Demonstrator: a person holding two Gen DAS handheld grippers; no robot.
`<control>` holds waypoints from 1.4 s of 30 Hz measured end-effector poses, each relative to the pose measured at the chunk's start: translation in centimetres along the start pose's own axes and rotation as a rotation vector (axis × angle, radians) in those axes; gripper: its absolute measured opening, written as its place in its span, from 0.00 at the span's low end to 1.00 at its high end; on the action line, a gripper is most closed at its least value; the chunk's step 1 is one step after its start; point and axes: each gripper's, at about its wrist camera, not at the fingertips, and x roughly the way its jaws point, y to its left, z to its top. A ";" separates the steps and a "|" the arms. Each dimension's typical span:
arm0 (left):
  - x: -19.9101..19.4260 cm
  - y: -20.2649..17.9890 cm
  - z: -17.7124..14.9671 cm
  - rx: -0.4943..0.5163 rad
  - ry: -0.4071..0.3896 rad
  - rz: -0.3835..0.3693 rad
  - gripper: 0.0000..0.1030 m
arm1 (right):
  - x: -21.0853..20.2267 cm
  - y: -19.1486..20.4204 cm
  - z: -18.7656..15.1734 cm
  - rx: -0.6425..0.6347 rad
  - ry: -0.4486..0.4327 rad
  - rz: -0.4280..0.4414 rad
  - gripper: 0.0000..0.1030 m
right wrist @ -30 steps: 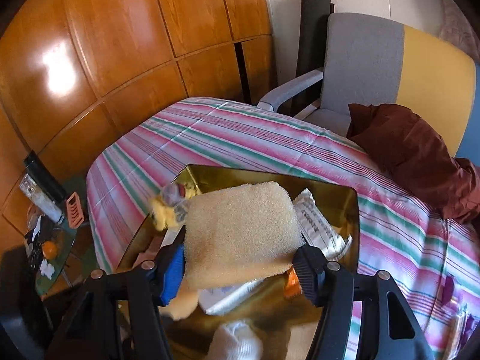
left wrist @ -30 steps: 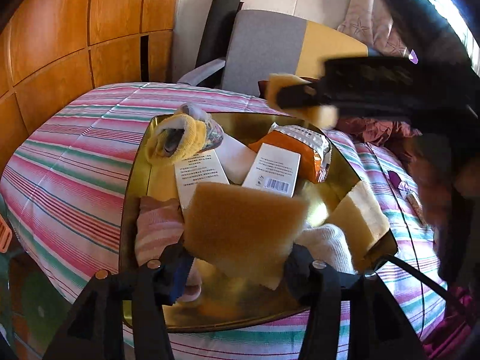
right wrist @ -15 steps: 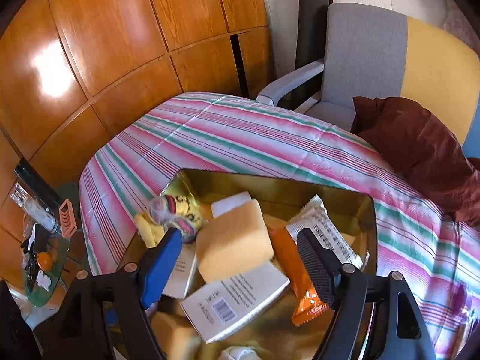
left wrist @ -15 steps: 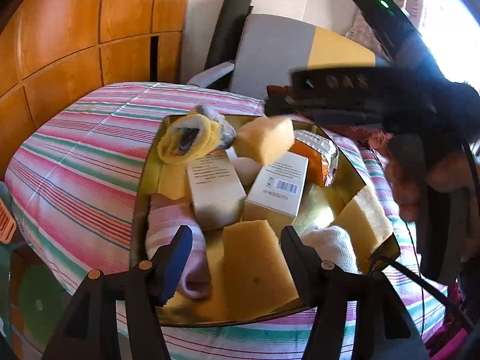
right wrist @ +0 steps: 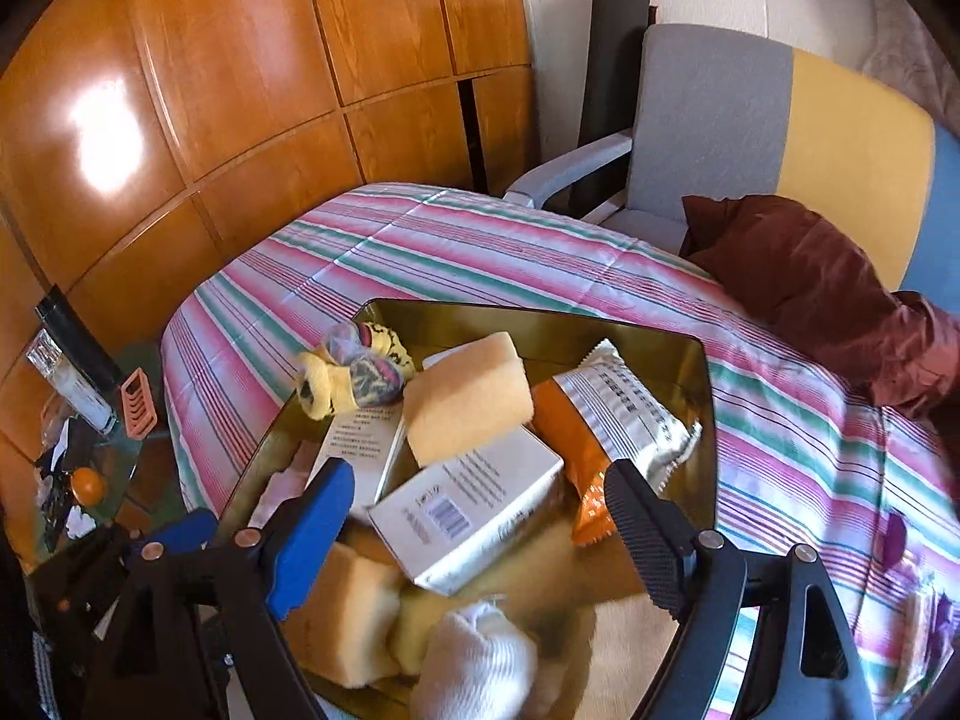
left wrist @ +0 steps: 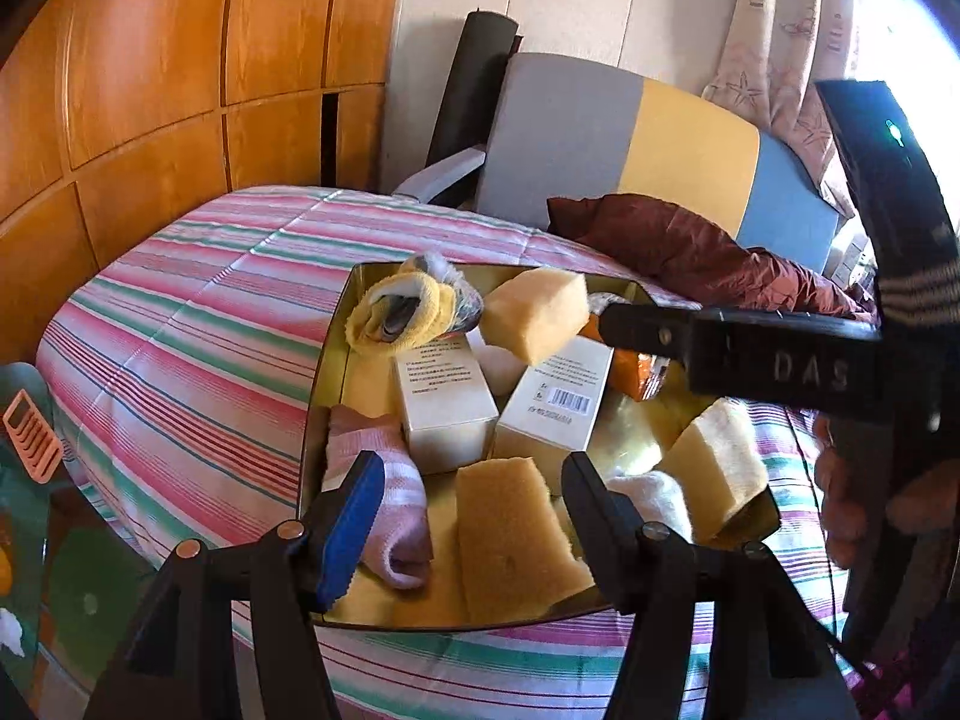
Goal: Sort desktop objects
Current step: 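Move both tools back over the remaining items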
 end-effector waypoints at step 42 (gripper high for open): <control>-1.9 -11.1 -0.1 0.258 -0.011 -0.124 0.61 | -10.6 -10.8 -9.1 0.256 -0.054 -0.181 0.86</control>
